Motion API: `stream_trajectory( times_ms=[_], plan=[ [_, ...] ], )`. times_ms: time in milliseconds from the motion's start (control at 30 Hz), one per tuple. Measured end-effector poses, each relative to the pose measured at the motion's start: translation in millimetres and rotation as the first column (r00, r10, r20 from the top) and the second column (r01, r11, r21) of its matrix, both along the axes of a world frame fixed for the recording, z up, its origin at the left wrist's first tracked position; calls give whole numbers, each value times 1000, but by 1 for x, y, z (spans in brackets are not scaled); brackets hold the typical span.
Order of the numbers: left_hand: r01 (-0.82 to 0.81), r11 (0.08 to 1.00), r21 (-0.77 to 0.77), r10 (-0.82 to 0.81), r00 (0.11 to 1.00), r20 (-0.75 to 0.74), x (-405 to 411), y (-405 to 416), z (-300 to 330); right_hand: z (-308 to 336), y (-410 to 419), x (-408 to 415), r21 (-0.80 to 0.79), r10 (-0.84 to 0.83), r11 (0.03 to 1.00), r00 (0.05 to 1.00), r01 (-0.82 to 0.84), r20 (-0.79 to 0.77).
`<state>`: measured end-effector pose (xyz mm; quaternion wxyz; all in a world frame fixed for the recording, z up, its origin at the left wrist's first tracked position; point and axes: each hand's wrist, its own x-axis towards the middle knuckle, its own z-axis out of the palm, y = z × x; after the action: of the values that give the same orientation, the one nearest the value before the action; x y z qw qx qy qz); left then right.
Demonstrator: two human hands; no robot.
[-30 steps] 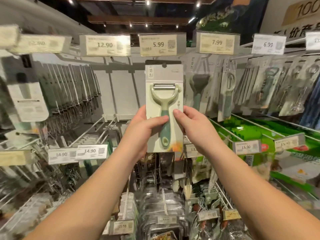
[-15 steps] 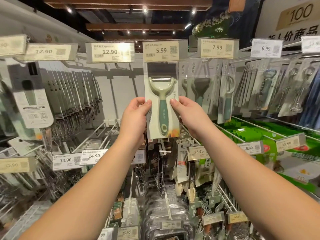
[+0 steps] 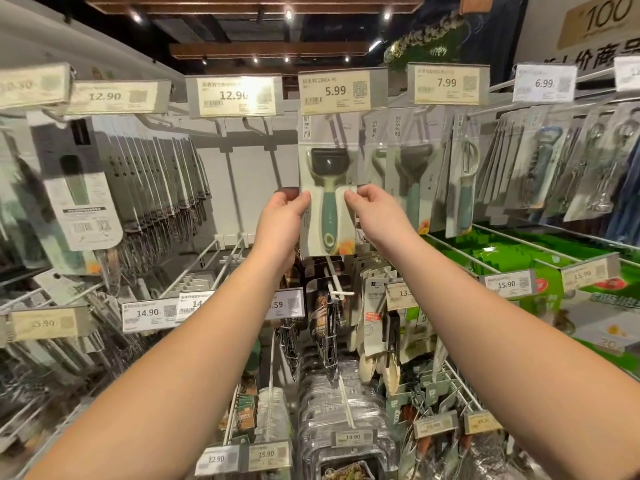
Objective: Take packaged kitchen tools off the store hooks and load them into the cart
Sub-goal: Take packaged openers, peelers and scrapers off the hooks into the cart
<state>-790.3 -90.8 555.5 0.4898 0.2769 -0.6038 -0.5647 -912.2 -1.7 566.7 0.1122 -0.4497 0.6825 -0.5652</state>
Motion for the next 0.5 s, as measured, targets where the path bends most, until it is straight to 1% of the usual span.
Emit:
stream_trajectory(
  times_ms=[167,267,333,400,500],
  plan=[
    [23,999,25,-23,999,30,6,-2,-2,-1,6,2,16,-48,999,999,48,-9],
    [-9,1000,30,5,993,115,14,1,-4,-4,13,0,57,-66,996,997,69,-42],
    [-35,998,48,27,985,169,23,5,-7,-5,21,2,88,-65,994,996,70,-57],
    [-56,997,54,45,981,187,34,11,-11,-7,30,5,104,-57,993,997,63,-57],
    [-98,995,13,93,976,197,58,28,-15,-11,48,16,129,-11,991,996,22,-86]
  ],
)
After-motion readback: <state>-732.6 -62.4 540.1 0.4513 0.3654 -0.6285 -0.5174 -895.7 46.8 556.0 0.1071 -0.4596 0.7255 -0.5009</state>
